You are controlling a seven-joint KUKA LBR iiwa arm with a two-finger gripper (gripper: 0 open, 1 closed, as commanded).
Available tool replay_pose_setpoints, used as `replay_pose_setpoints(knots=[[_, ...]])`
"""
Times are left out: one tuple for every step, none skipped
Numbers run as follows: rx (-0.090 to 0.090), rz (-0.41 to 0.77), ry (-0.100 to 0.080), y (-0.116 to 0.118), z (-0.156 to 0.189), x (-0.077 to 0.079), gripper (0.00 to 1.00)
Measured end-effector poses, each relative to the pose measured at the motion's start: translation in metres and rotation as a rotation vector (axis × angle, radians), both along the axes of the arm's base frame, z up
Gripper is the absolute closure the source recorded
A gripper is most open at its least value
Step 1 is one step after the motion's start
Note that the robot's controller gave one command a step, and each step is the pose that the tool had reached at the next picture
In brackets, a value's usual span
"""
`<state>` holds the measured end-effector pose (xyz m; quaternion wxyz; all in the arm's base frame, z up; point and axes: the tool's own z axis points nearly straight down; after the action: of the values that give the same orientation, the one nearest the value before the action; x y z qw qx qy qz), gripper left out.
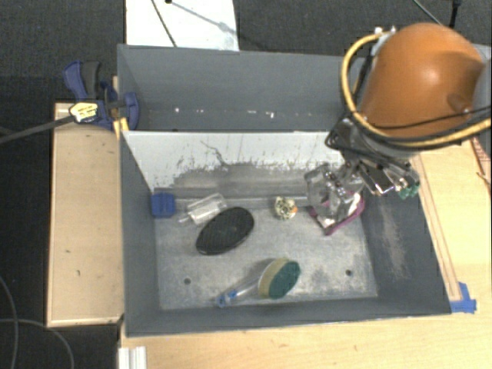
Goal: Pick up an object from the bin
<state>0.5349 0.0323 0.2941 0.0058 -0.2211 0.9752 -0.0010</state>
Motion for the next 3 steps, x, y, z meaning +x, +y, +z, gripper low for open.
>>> replay_pose_setpoints(knots=[[0.001,-0.279,0.014,-0.0439,-0.1142,-0.0023,1.00],[0.002,-0.277,0.009,-0.0430,-0.1116,-0.0010,0.00],[0.002,-0.278,0.009,-0.0430,-0.1116,-0.0010,1.00]])
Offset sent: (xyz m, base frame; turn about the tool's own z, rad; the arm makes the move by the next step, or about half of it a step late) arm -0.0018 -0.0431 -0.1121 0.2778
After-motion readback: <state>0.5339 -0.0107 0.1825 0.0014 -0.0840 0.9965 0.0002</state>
